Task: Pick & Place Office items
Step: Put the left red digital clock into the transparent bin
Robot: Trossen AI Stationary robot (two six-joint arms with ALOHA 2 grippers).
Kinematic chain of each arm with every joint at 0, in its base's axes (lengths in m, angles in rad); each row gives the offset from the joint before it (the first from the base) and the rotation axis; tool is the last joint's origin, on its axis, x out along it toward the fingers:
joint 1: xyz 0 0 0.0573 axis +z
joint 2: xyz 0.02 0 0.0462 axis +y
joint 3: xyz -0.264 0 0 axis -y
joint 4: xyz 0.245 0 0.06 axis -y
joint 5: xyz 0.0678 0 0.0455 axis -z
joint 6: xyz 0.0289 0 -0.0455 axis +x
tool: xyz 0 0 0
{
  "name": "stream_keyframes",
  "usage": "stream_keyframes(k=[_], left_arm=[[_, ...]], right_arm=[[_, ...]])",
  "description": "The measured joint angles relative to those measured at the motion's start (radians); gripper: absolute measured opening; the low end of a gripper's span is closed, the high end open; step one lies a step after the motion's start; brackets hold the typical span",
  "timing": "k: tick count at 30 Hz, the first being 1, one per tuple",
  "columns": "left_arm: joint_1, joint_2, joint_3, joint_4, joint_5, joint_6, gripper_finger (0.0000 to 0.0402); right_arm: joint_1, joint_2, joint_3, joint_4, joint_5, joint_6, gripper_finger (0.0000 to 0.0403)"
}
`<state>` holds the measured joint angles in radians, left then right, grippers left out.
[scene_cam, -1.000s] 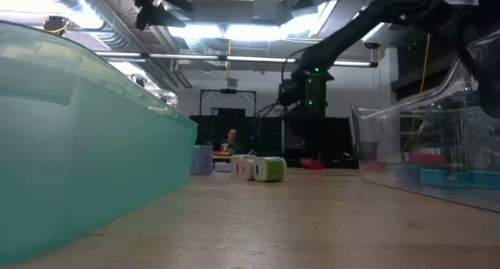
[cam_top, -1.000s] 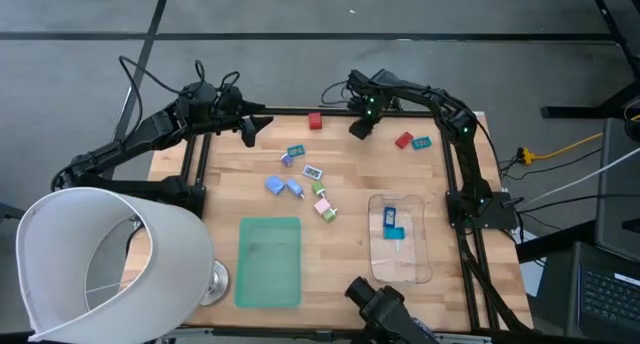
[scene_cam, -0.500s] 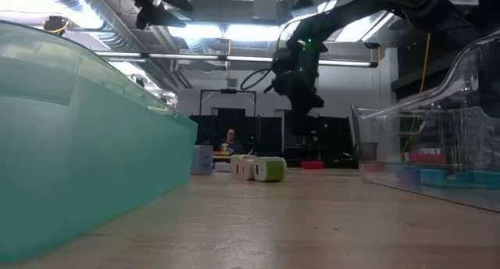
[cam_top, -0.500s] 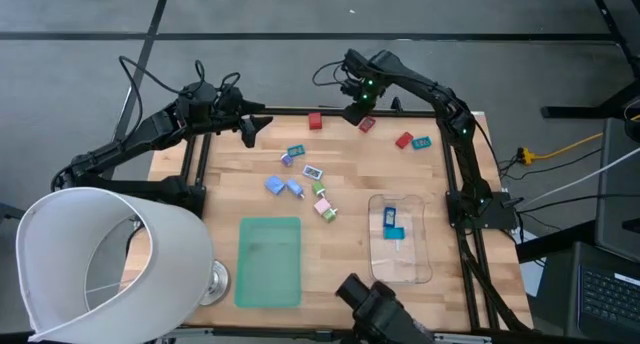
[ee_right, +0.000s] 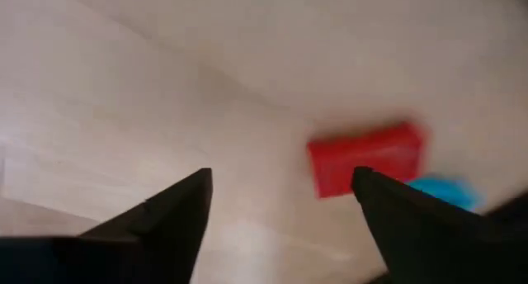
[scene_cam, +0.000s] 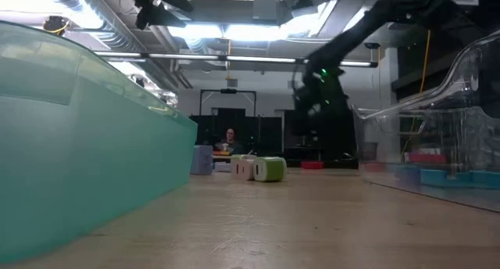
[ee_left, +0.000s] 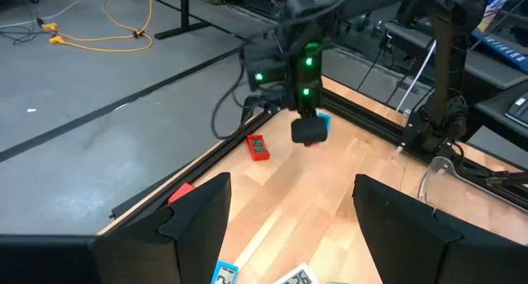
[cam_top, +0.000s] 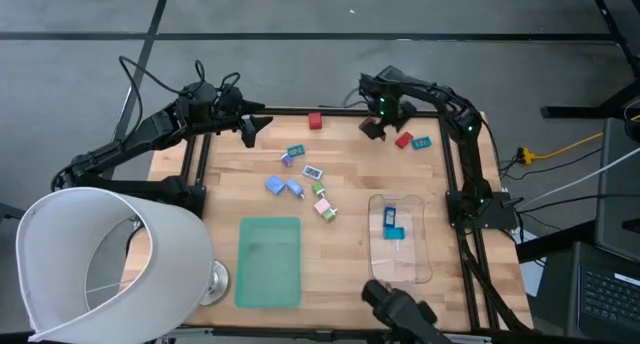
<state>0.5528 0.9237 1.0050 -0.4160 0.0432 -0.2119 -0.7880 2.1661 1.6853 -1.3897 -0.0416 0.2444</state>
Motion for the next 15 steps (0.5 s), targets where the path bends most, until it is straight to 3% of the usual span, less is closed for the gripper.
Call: stream_keyframes(k=[6,10,15], left_arm=[[0.0,0.0,0.0,0.0,-0.001,0.025,0.0251],[0.006,0.0,0.0,0.0,-0.007,0.047,0.0251],[0.026,0.0,0.0,0.0,0.002,0.044,0.0251]], right_arm=[[0.046,-0.146,-0.211,0.164,-0.082,0.085,0.032],[0.066,-0.252,-0.237,0.234,-0.09,0.122,0.0311],[0.104,-0.349,-0.238,0.143,-0.013,0.119,0.0311]])
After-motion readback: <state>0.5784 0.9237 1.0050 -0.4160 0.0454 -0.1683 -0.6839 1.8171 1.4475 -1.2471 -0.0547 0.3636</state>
